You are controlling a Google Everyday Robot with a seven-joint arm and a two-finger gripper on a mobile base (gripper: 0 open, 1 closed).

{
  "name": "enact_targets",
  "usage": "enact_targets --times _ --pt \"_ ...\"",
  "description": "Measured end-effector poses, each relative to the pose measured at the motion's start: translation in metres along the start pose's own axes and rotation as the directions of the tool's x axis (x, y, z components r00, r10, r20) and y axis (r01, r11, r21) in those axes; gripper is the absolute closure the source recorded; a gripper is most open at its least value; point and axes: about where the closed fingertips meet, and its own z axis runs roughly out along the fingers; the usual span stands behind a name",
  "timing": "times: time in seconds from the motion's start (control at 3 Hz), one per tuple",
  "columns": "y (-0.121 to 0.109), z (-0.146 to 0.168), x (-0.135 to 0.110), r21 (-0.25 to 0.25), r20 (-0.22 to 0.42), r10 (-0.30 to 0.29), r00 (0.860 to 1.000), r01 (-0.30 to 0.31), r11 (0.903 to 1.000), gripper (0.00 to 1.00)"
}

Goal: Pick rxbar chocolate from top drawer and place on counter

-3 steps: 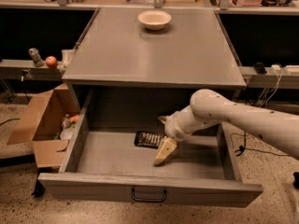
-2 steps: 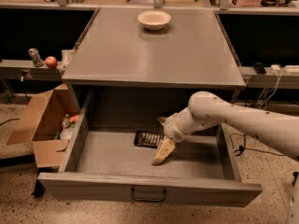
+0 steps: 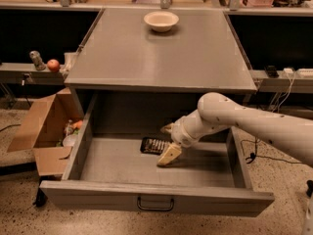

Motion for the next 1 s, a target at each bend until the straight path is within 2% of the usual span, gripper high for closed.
enact_targets --times 0.33,0.67,1.0 --pt "0.0 -0.004 -0.003 0.0 0.0 0.0 1.0 0.0 1.0 0.85" --pt "0.006 -0.033 -0.019 0.067 0.046 -0.045 0.998 0.042 0.9969 1.0" --pt "0.017 -0.097 -0.031 0.185 0.129 -0.105 0.986 0.08 0.9794 1.0"
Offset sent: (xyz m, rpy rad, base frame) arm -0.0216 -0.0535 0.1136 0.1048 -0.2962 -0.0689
